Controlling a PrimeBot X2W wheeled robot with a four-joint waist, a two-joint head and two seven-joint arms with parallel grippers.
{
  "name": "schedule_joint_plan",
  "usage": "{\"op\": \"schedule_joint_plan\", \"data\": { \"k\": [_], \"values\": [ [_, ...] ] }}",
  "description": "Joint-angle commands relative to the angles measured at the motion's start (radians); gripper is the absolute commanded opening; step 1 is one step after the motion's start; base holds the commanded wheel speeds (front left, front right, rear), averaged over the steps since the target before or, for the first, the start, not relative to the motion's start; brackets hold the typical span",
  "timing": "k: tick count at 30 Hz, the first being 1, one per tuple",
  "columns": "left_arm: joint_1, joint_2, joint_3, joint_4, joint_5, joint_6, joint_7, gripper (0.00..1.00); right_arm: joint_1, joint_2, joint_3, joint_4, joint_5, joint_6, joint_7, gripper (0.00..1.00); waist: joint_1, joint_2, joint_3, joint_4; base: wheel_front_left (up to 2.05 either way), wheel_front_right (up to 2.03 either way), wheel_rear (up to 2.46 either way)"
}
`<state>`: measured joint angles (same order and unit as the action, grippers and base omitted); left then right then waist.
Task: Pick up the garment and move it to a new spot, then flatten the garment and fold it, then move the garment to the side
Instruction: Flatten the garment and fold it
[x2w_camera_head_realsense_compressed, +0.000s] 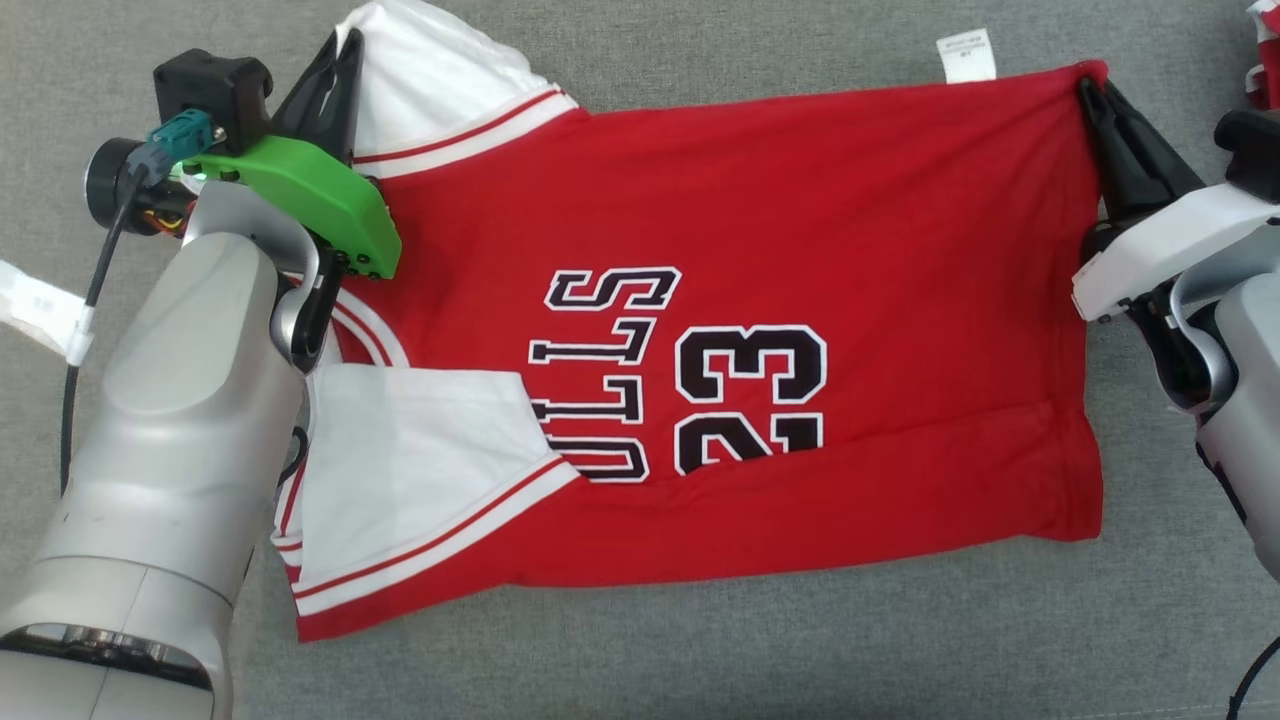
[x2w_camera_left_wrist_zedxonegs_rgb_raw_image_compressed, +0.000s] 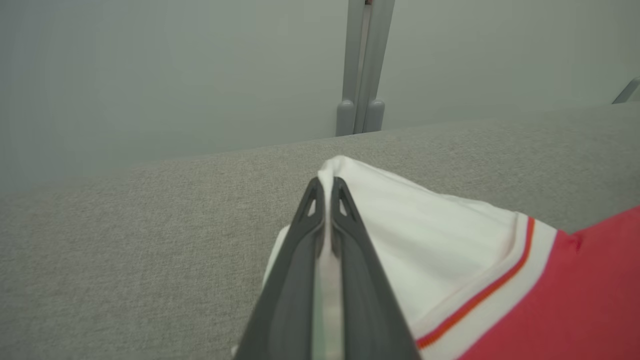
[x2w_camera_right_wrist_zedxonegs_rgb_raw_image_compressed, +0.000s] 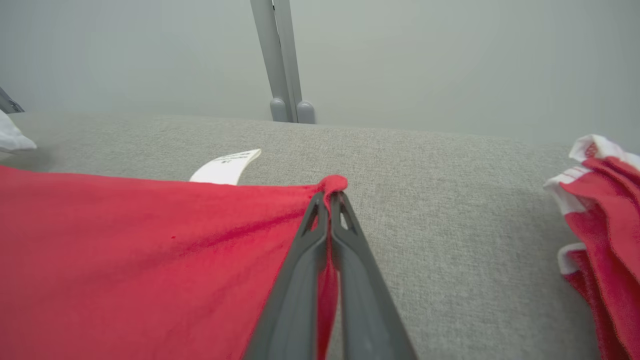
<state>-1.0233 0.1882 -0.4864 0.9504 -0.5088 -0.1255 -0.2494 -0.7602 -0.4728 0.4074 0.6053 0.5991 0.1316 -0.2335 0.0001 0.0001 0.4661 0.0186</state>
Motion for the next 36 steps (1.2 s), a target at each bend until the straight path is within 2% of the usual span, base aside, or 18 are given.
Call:
{"op": "schedule_joint_plan", "data": {
  "k": [1,5,9,17,24,29,30,31,32,33,36],
  "values": [
    [0.026,0.016,0.013,-0.028,0.0,0.01,-0.011,0.0,0.015,-0.016,-0.004,-0.013,0.001,-0.002,-0.013,0.0,-0.0001,-0.0001,-0.009,0.0,0.0,0.0,0.0],
    [0.11,0.046,0.072,-0.223,0.021,0.042,-0.016,0.0,0.059,-0.035,-0.011,-0.075,0.005,-0.002,-0.029,0.0,-0.0001,-0.0001,-0.024,0.0,0.0,0.0,0.0],
    [0.298,0.062,0.146,-0.448,0.051,0.068,-0.015,0.0,0.131,-0.032,-0.037,-0.151,0.013,-0.002,-0.032,0.0,-0.0001,-0.0001,-0.038,-0.004,0.0,0.0,0.0],
    [0.653,0.024,0.234,-0.755,0.08,0.108,-0.016,0.0,0.314,-0.016,-0.105,-0.272,0.014,-0.002,-0.032,0.0,-0.0001,-0.0001,-0.057,0.006,0.0,0.0,0.0],
    [0.864,-0.015,0.224,-0.794,0.071,0.111,-0.016,0.0,0.475,0.019,-0.173,-0.315,0.005,-0.002,-0.032,0.0,-0.0001,-0.0001,-0.077,0.014,0.0,0.0,0.0],
    [0.918,-0.02,0.231,-0.764,0.046,0.103,-0.014,0.0,0.566,0.049,-0.211,-0.336,-0.005,-0.002,-0.032,0.0,-0.0001,-0.0001,-0.097,0.02,0.0,0.0,0.0],
    [0.926,-0.019,0.229,-0.751,0.042,0.1,-0.009,0.0,0.586,0.057,-0.218,-0.343,-0.006,-0.002,-0.032,0.26,-0.0001,-0.0001,-0.104,0.021,0.0,0.0,0.0],
    [0.929,-0.021,0.232,-0.744,0.035,0.101,-0.009,0.04,0.603,0.062,-0.225,-0.346,-0.008,-0.002,-0.032,0.37,-0.0001,-0.0001,-0.109,0.022,0.0,0.0,0.0],
    [0.929,-0.022,0.238,-0.738,0.034,0.103,-0.01,0.58,0.625,0.068,-0.233,-0.35,-0.011,-0.002,-0.032,0.79,-0.0001,-0.0001,-0.114,0.023,0.0,0.0,0.0],
    [0.933,-0.021,0.238,-0.732,0.033,0.103,-0.01,1.0,0.642,0.074,-0.239,-0.36,-0.016,-0.002,-0.032,1.0,-0.0001,-0.0001,-0.12,0.023,0.0,0.0,0.0],
    [0.946,-0.02,0.253,-0.732,0.036,0.117,-0.013,1.0,0.7,0.099,-0.273,-0.412,-0.044,-0.002,-0.032,1.0,-0.0001,-0.0001,-0.14,0.02,0.0,0.0,0.0]
  ]
}}
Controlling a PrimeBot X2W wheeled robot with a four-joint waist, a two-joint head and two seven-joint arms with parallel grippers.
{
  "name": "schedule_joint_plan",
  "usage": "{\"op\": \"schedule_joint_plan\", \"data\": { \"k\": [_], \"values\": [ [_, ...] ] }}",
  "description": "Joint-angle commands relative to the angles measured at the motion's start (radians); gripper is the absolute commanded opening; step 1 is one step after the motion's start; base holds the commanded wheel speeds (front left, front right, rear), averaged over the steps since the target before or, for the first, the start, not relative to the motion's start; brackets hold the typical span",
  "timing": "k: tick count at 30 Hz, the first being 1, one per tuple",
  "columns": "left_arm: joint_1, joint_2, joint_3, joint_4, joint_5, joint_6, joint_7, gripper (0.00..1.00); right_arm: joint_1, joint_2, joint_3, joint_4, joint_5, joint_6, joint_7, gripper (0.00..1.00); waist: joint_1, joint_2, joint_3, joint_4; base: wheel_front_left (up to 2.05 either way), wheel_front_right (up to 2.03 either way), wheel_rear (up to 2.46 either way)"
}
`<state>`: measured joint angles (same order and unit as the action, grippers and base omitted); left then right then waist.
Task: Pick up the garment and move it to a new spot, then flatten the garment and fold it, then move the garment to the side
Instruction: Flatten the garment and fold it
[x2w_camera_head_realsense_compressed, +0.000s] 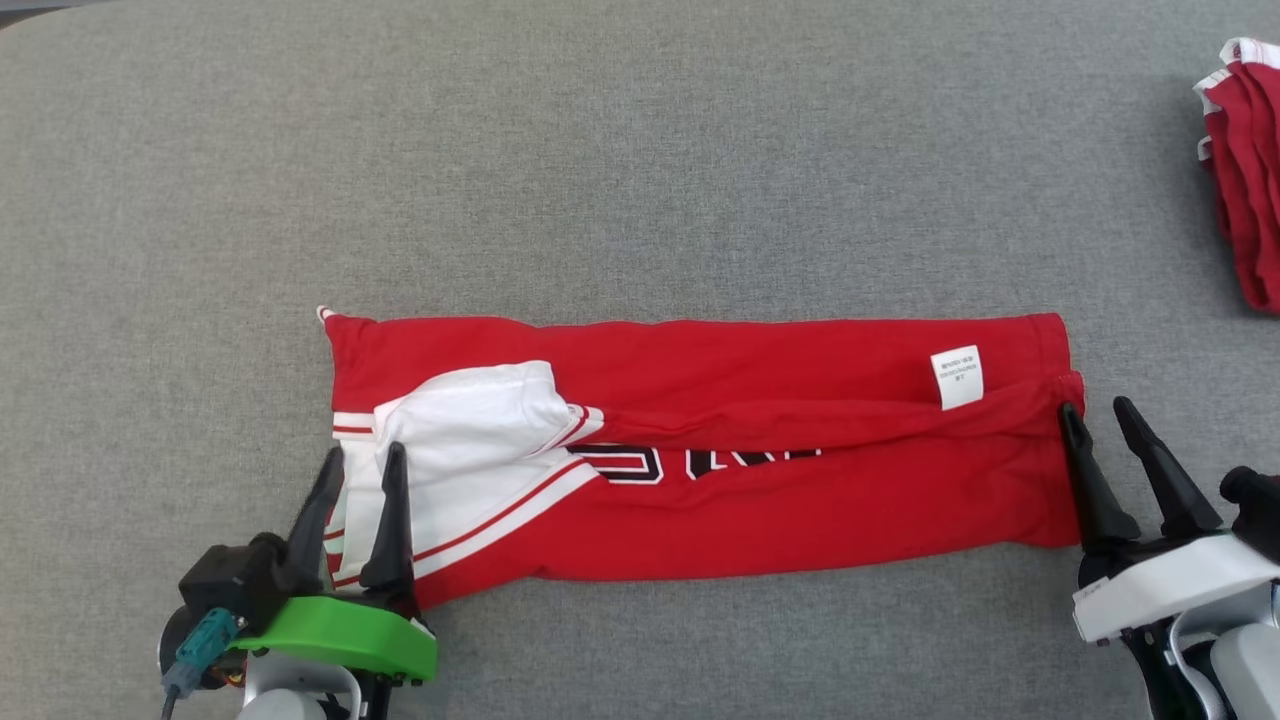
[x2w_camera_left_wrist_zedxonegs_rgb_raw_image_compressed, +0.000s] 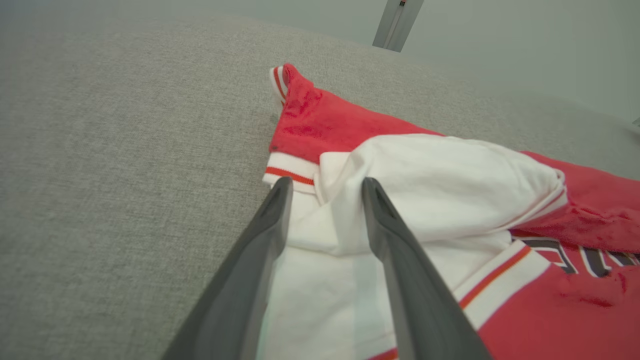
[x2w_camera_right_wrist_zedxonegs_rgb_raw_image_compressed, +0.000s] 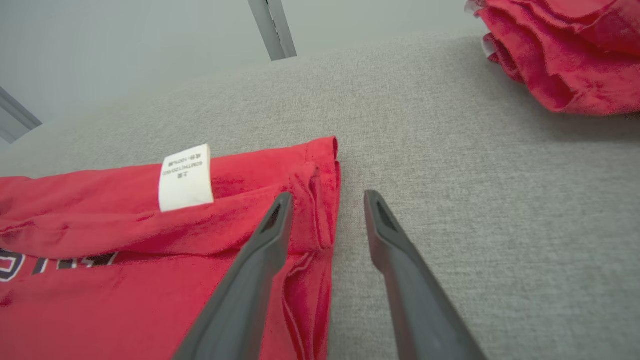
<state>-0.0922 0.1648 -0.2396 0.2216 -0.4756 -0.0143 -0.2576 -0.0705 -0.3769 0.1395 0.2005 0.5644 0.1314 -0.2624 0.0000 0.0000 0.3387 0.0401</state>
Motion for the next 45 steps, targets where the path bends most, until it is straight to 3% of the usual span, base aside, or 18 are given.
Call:
{"op": "schedule_joint_plan", "data": {
  "k": [1,7,14,21,36,45],
  "values": [
    [0.019,0.002,0.012,-0.011,0.011,0.015,-0.006,1.0,0.029,0.01,-0.013,-0.029,-0.025,-0.002,-0.003,1.0,0.0,0.0,-0.017,-0.002,0.0,0.0,0.0],
    [0.041,0.004,0.04,-0.09,0.087,0.085,-0.008,1.0,0.119,0.079,-0.099,-0.171,-0.137,-0.002,-0.003,1.0,0.0,0.0,-0.055,-0.018,0.0,0.0,0.0],
    [0.054,0.008,0.029,-0.15,0.166,0.147,-0.007,1.0,0.14,0.15,-0.149,-0.253,-0.269,-0.002,0.033,1.0,0.0,0.0,-0.129,-0.044,0.0,0.0,0.0],
    [0.073,0.028,0.012,-0.159,0.192,0.156,0.013,1.0,0.159,0.18,-0.144,-0.269,-0.303,-0.002,0.081,1.0,0.0,0.0,-0.177,-0.053,0.0,0.0,0.0],
    [0.05,0.039,-0.009,-0.184,0.213,0.169,0.017,1.0,0.16,0.182,-0.146,-0.241,-0.291,-0.002,0.101,1.0,0.0,0.0,-0.17,-0.035,0.0,0.0,0.0],
    [-0.025,0.015,-0.03,-0.207,0.222,0.16,0.002,1.0,0.066,0.166,-0.159,-0.055,-0.233,-0.002,0.098,1.0,0.0,0.0,-0.084,0.038,0.0,0.0,0.0]
  ]
}}
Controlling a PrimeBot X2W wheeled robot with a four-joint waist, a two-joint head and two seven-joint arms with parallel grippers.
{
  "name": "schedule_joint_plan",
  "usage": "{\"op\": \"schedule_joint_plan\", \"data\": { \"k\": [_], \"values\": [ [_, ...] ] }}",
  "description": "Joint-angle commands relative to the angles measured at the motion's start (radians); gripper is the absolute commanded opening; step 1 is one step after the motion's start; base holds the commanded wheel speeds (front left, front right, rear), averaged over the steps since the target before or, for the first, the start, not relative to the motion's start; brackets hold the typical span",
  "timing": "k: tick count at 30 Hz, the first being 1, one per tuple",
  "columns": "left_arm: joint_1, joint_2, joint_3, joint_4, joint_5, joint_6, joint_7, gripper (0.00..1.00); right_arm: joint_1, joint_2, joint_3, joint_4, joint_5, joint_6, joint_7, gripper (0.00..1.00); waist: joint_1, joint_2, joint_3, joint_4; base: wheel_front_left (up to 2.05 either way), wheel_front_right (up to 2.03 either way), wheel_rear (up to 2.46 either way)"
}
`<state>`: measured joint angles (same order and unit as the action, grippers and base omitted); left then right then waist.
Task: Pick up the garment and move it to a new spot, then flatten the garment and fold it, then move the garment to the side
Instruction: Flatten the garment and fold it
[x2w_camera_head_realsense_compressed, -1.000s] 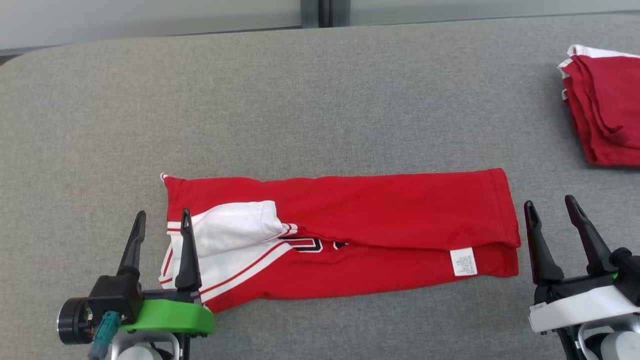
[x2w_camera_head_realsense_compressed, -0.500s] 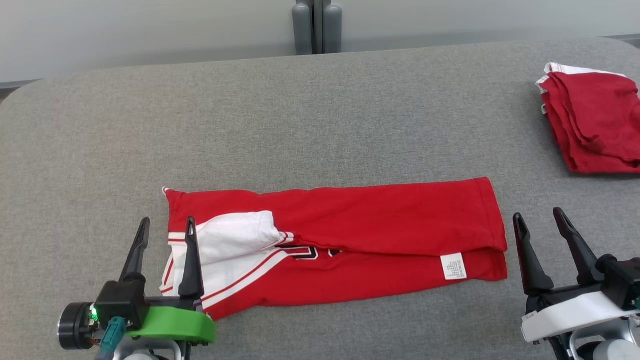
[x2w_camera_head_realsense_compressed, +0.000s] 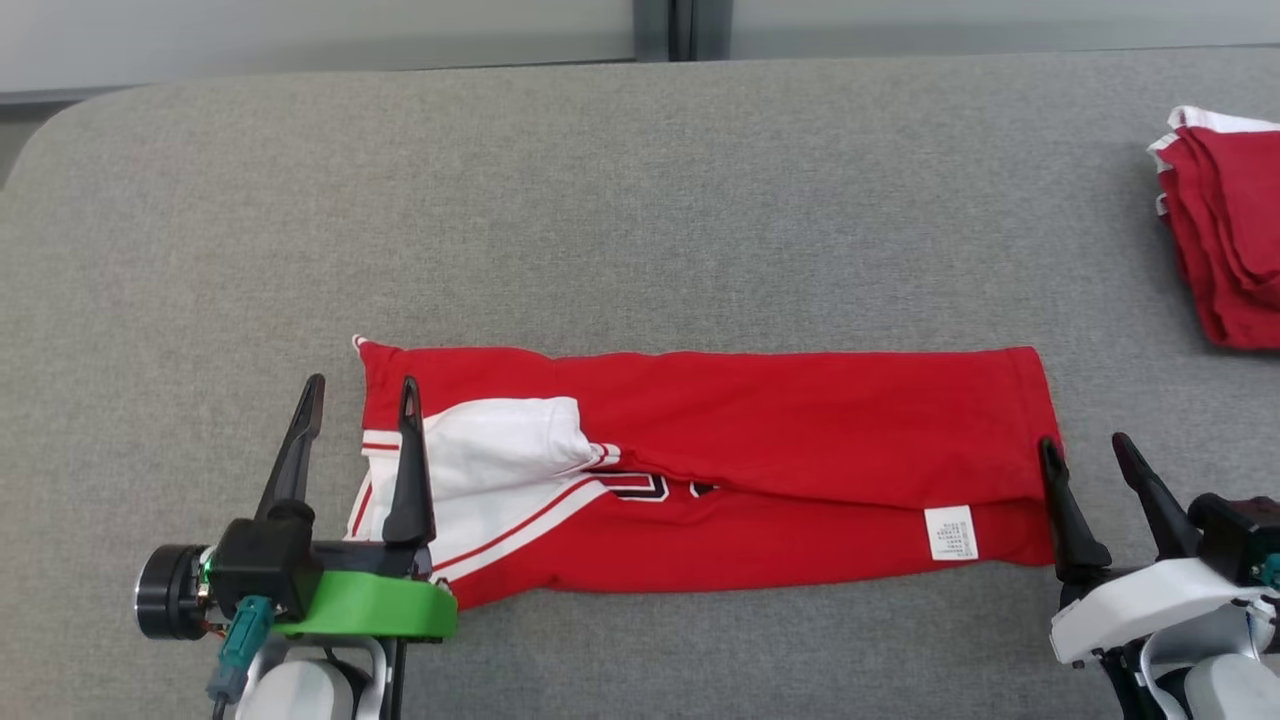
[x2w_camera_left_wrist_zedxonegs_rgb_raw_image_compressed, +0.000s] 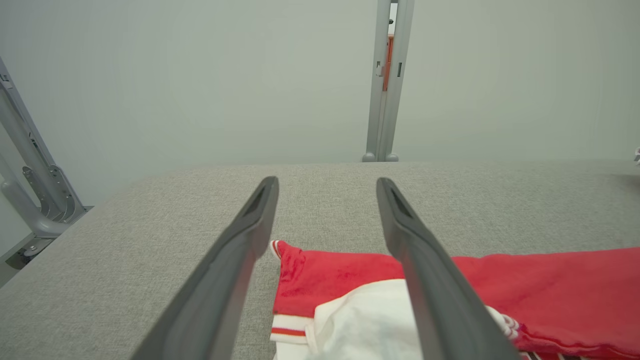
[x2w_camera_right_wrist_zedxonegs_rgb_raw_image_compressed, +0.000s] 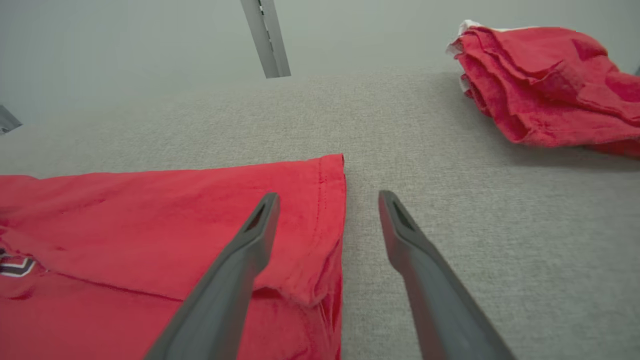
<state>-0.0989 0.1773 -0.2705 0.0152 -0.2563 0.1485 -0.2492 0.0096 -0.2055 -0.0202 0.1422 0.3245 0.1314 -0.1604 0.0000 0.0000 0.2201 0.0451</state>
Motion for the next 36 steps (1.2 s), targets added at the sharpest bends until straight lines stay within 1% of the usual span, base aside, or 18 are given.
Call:
{"op": "schedule_joint_plan", "data": {
  "k": [1,6,10,11,12,13,14,19,23,31,33,36],
  "values": [
    [-0.025,-0.001,0.0,-0.001,0.003,-0.005,-0.008,1.0,-0.029,-0.007,0.003,0.032,0.015,-0.002,-0.008,1.0,0.0,0.0,0.042,0.04,0.0,0.0,0.0],
    [-0.056,-0.017,-0.009,-0.001,0.01,-0.012,-0.012,1.0,-0.111,-0.016,0.035,0.207,0.043,-0.002,-0.01,1.0,0.0,0.0,0.069,0.067,0.0,0.0,0.0],
    [-0.065,-0.024,-0.01,-0.001,0.014,-0.015,-0.016,1.0,-0.121,-0.015,0.084,0.312,0.079,-0.001,0.014,1.0,0.0,0.0,0.072,0.083,0.0,0.0,0.0],
    [-0.065,-0.026,-0.009,-0.001,0.015,-0.016,-0.017,1.0,-0.113,-0.012,0.104,0.328,0.095,-0.001,0.02,0.76,0.0,0.0,0.071,0.085,0.0,0.0,0.0],
    [-0.064,-0.027,-0.008,-0.001,0.016,-0.017,-0.016,1.0,-0.105,-0.011,0.12,0.335,0.109,-0.001,0.022,0.3,0.0,0.0,0.07,0.087,0.0,0.0,0.0],
    [-0.062,-0.028,-0.006,-0.001,0.016,-0.017,-0.015,1.0,-0.099,-0.012,0.132,0.336,0.119,-0.001,0.019,0.12,0.0,0.0,0.069,0.087,0.0,0.0,0.0],
    [-0.059,-0.028,-0.003,-0.001,0.016,-0.017,-0.016,1.0,-0.091,-0.014,0.142,0.332,0.131,-0.001,0.015,0.0,0.0,0.0,0.067,0.086,0.0,0.0,0.0],
    [-0.043,-0.027,0.01,-0.009,0.022,-0.016,-0.016,1.0,-0.079,-0.058,0.141,0.273,0.149,-0.001,-0.03,0.0,0.0,0.0,0.054,0.068,0.0,0.0,0.0],
    [-0.034,-0.028,0.015,-0.013,0.027,-0.019,-0.017,1.0,-0.081,-0.115,0.105,0.219,0.163,-0.002,-0.054,0.0,0.0,0.0,0.04,0.052,0.0,0.0,0.0],
    [-0.014,-0.032,0.016,-0.009,0.032,-0.023,-0.016,1.0,-0.038,-0.214,0.006,0.175,0.193,-0.002,-0.007,0.0,0.0,0.0,0.001,0.035,0.0,0.0,0.0],
    [-0.008,-0.03,0.019,-0.007,0.032,-0.022,-0.016,1.0,-0.038,-0.212,-0.003,0.138,0.2,-0.002,0.017,0.0,0.0,0.0,-0.011,0.032,0.0,0.0,0.0],
    [-0.002,-0.026,0.022,-0.007,0.034,-0.017,-0.016,1.0,-0.056,-0.197,0.022,0.042,0.185,-0.002,0.069,0.0,0.0,0.0,-0.022,0.025,0.0,0.0,0.0]
  ]
}}
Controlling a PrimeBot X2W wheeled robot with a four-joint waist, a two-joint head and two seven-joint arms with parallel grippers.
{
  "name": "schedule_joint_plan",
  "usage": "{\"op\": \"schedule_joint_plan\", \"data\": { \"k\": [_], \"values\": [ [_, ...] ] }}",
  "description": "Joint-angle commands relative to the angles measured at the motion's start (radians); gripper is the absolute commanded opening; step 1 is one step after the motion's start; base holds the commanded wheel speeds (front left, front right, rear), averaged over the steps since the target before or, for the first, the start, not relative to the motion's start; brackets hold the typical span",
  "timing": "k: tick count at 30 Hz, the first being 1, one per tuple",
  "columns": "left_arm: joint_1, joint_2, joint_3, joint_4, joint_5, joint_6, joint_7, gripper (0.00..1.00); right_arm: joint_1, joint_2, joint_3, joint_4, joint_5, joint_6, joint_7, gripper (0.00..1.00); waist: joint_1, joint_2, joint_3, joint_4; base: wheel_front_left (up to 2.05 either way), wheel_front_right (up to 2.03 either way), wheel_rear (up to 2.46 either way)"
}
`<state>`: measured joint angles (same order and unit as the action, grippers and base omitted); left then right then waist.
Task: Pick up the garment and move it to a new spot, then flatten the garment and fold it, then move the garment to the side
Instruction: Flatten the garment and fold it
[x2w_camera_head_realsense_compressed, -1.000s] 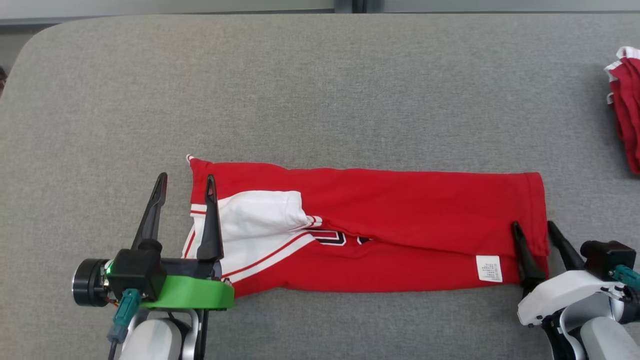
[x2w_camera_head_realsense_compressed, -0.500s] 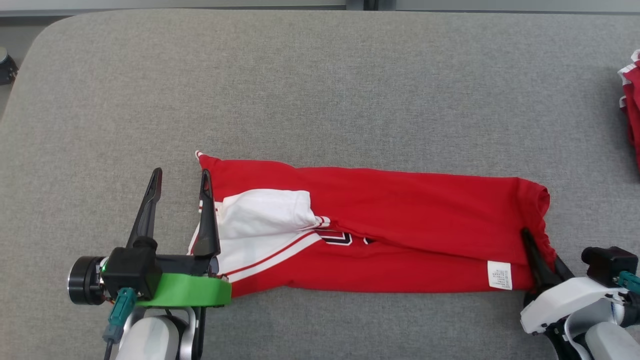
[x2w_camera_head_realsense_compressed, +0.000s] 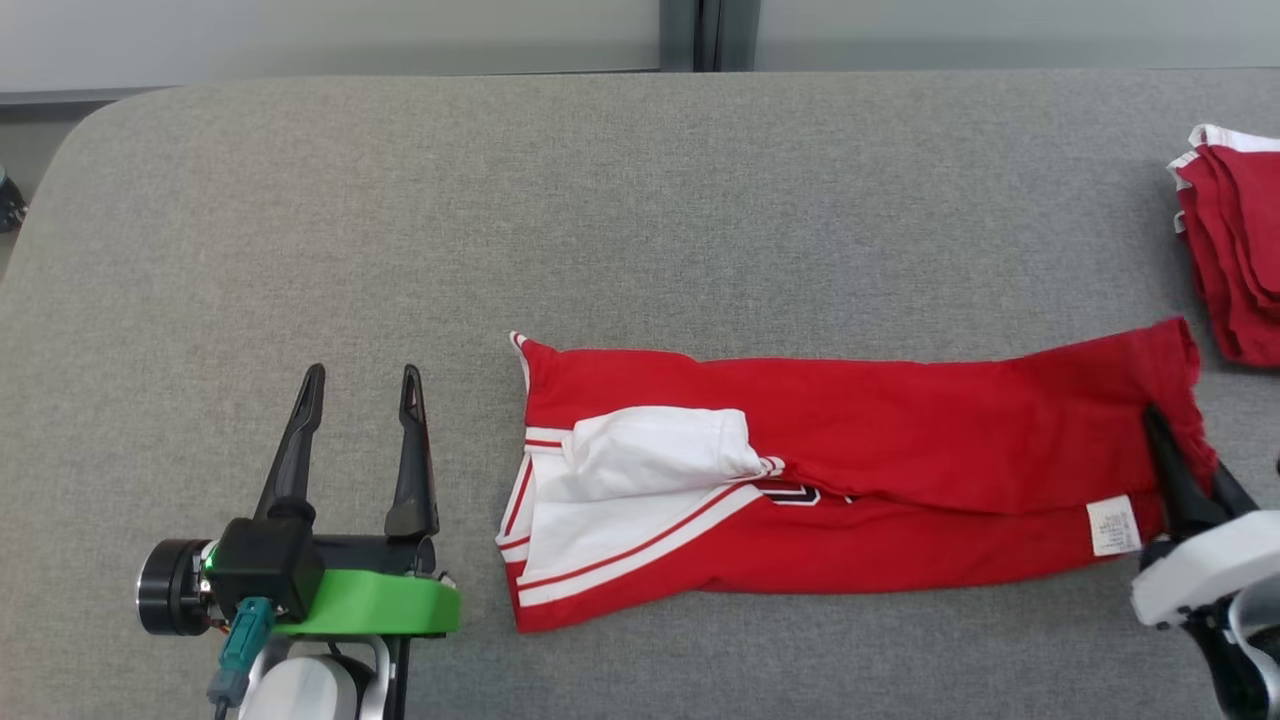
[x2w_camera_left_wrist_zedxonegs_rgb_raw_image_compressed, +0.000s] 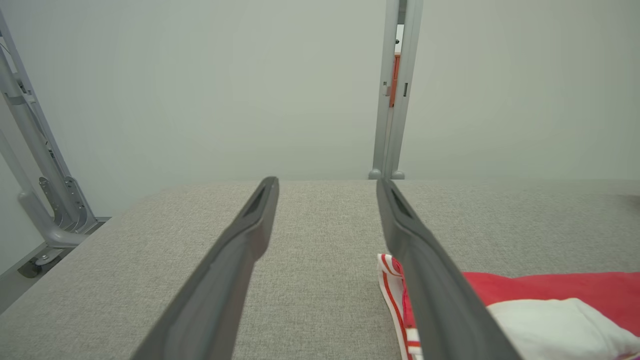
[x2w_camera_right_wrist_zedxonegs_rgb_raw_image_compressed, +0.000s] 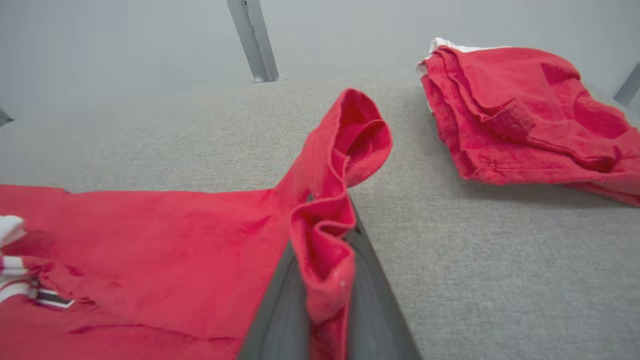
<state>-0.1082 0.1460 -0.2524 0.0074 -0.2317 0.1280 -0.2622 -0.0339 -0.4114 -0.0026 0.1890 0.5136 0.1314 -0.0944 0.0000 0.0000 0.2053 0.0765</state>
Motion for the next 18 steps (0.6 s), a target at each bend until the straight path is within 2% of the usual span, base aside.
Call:
{"op": "schedule_joint_plan", "data": {
  "k": [1,5,8,13,18],
  "values": [
    [0.01,0.006,0.004,0.001,0.01,0.004,-0.003,1.0,-0.022,0.019,0.025,-0.05,-0.014,-0.002,0.027,0.0,0.0,0.0,-0.011,-0.009,0.0,0.0,0.0],
    [0.011,0.008,0.003,0.0,0.009,0.003,-0.003,1.0,-0.069,0.08,0.134,-0.189,-0.034,-0.001,0.116,0.0,0.0,0.0,-0.015,-0.013,0.0,0.0,0.0],
    [0.003,0.008,-0.002,0.003,0.009,0.0,-0.003,1.0,-0.115,0.147,0.23,-0.234,-0.028,-0.001,0.163,0.0,0.0,0.0,-0.015,-0.008,0.0,0.0,0.0],
    [-0.02,0.001,-0.015,0.011,0.01,-0.008,-0.003,1.0,-0.193,0.283,0.388,-0.174,-0.008,-0.001,0.195,0.0,0.0,0.0,-0.003,0.021,0.0,0.0,0.0],
    [-0.037,-0.011,-0.029,0.024,0.012,-0.018,-0.003,1.0,-0.261,0.343,0.496,-0.048,0.018,-0.001,0.148,0.0,0.0,0.0,0.016,0.058,0.0,0.0,0.0]
  ]
}}
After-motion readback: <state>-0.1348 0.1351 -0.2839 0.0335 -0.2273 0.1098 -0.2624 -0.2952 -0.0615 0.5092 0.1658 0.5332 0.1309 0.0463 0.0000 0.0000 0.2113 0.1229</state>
